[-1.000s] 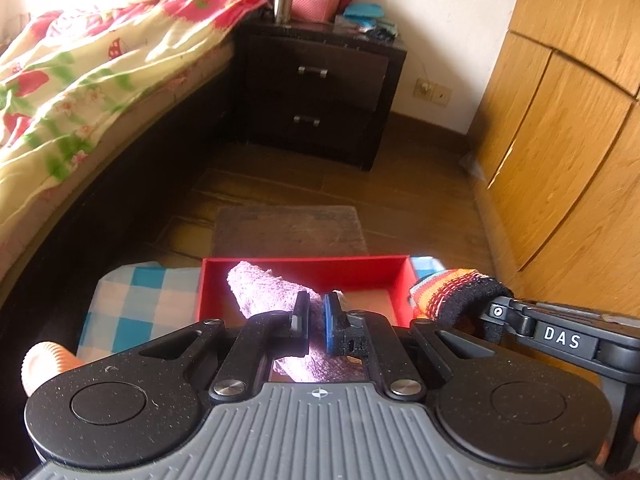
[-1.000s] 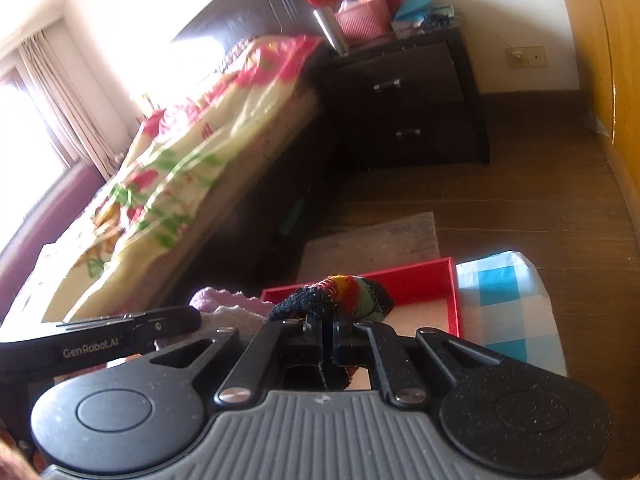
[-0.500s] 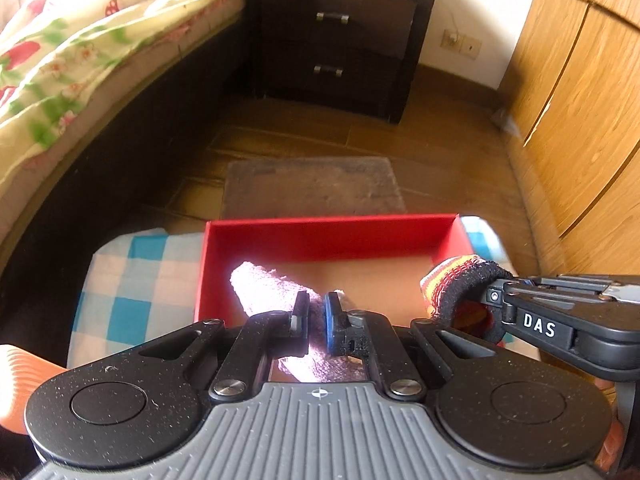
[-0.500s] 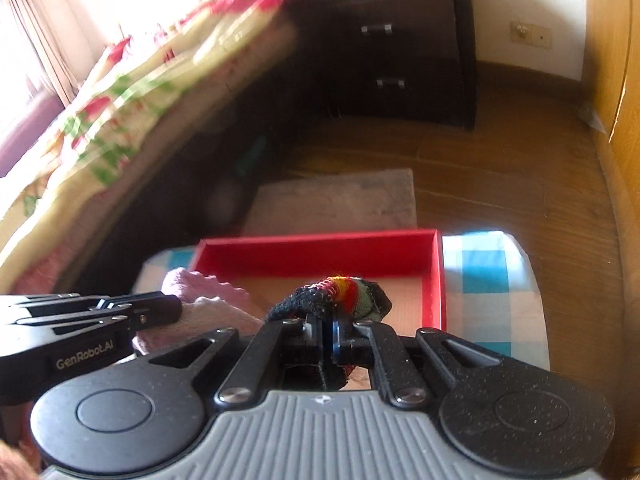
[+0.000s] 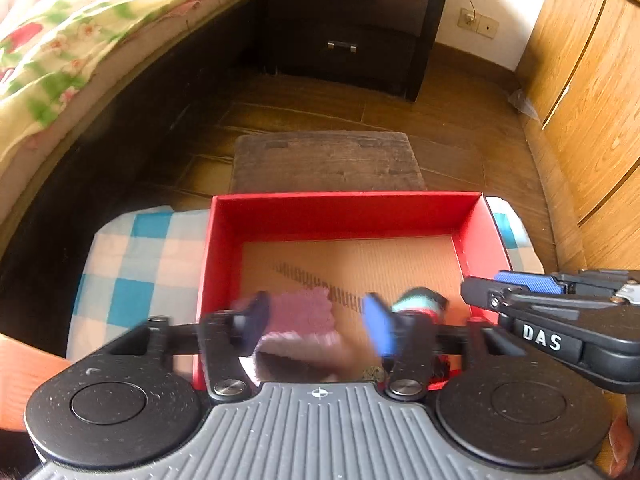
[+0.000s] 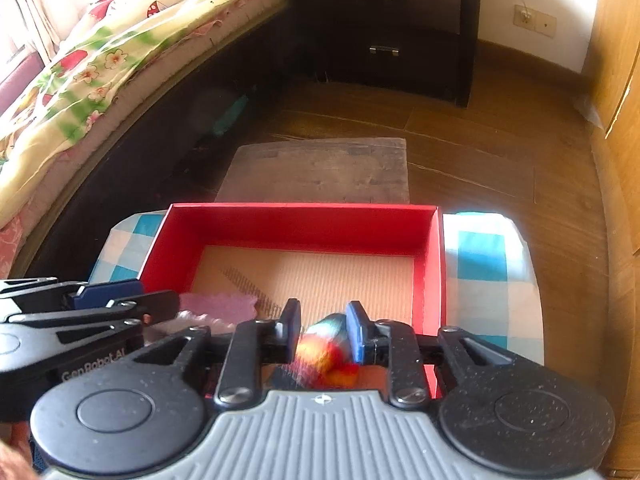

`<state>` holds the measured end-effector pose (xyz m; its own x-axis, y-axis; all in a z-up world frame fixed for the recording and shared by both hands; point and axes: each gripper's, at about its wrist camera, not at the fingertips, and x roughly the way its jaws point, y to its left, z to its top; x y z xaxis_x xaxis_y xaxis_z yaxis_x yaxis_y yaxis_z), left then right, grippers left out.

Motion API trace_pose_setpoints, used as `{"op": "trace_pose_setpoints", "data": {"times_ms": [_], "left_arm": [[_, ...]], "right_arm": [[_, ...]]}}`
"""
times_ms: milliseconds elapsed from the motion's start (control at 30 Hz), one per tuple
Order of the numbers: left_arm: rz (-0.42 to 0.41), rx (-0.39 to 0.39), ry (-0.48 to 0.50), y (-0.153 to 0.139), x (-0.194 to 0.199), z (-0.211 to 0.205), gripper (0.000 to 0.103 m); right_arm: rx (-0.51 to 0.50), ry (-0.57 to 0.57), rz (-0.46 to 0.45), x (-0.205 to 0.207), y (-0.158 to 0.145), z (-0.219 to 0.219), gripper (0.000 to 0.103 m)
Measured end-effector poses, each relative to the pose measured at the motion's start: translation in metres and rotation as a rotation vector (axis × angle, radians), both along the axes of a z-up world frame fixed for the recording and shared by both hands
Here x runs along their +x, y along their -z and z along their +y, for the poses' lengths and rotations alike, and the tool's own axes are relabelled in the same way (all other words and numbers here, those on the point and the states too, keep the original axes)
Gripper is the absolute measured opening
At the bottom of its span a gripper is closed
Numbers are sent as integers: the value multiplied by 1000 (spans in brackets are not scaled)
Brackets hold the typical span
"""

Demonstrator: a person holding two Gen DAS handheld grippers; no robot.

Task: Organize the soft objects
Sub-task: 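Open the left gripper to drop the towel while the right gripper drops the sock into the box, then move both grippers back over the remaining items on the table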

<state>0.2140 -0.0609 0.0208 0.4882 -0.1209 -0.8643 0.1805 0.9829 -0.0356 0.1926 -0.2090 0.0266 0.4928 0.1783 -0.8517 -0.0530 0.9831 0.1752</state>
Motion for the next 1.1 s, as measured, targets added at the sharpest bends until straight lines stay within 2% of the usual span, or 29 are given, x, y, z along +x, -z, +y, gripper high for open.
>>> {"op": "trace_pose_setpoints", "data": {"times_ms": [267,433,800,1100], "left_arm": [[9,16,20,-8,-26,1,59],[44,-2,37,-5,-49,4,60],[152,-45,86,18,-114,15,60],[230,-90,44,42,-159,27,60]], "right_arm": [[-11,-2,11,-31,-5,-7,8],[-16,-24,13,-57,-11,-6,14],[-30,-64,38,-114,-8,-5,15],[-33,-89,71,-154,3,-7,16]]}}
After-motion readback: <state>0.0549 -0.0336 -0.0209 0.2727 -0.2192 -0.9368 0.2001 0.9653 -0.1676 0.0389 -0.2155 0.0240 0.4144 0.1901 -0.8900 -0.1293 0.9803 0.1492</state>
